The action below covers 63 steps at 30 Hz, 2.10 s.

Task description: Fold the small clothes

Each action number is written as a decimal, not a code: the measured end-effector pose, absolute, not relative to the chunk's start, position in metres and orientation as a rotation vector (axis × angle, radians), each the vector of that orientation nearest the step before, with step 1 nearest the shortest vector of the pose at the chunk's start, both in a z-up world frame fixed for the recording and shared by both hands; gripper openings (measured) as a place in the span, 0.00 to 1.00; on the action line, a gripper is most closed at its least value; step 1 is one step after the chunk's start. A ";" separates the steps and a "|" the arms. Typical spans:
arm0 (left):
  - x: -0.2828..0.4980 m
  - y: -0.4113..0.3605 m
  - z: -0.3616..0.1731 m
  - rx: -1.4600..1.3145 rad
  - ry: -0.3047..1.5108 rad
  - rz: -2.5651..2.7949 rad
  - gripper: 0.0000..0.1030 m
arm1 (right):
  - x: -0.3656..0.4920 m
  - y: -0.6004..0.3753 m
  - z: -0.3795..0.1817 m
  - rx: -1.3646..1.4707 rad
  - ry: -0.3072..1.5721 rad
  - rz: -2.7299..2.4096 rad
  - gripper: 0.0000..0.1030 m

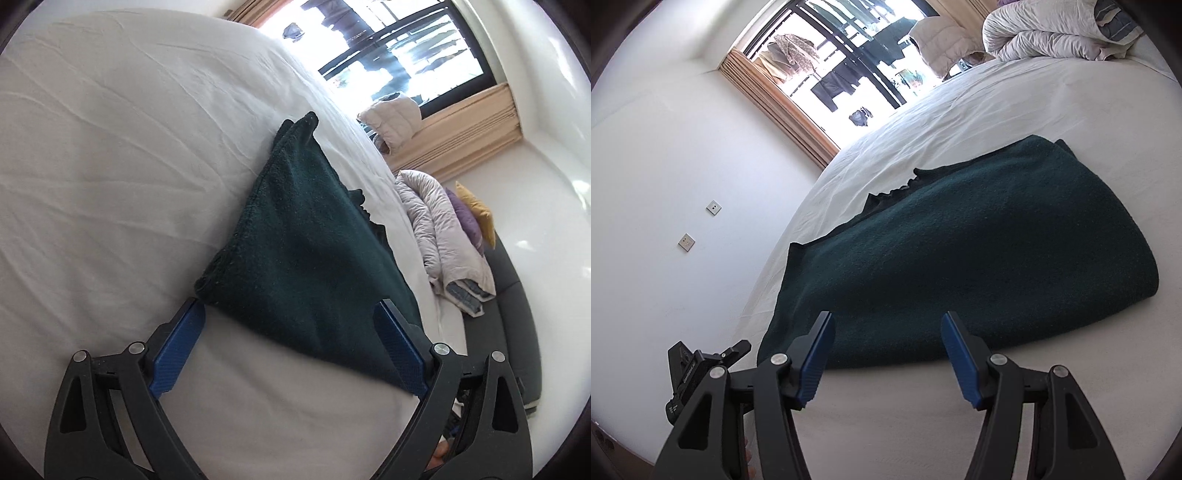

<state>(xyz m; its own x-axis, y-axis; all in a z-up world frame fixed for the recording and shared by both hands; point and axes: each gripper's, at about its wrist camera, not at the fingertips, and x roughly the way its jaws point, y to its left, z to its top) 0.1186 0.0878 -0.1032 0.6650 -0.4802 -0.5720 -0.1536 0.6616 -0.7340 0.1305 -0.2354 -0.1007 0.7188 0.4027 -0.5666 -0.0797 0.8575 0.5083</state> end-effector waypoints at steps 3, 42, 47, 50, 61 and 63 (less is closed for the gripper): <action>0.135 0.088 -0.107 -0.918 0.846 -0.206 0.91 | 0.141 -0.232 -0.096 0.483 0.721 0.292 0.62; 0.200 -0.167 0.008 -0.127 0.623 -0.510 0.07 | 0.258 -0.345 -0.120 0.962 0.806 0.492 0.70; 0.189 -0.225 -0.049 0.019 0.709 -0.524 0.07 | 0.265 -0.363 -0.134 1.010 0.869 0.544 0.76; 0.178 -0.232 -0.066 0.084 0.701 -0.514 0.07 | 0.275 -0.351 -0.137 0.952 0.929 0.546 0.76; 0.157 -0.239 -0.073 0.311 0.624 -0.490 0.07 | 0.325 -0.319 -0.131 0.760 1.065 0.457 0.46; 0.154 -0.241 -0.077 0.347 0.624 -0.489 0.07 | 0.327 -0.323 -0.131 0.713 1.071 0.414 0.24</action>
<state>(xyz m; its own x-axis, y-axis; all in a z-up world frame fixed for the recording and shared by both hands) 0.1540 -0.2411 -0.0765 0.7048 -0.3282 -0.6289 0.5316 0.8314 0.1618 0.3272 -0.3234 -0.1313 0.4351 0.6258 -0.6473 0.0281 0.7092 0.7045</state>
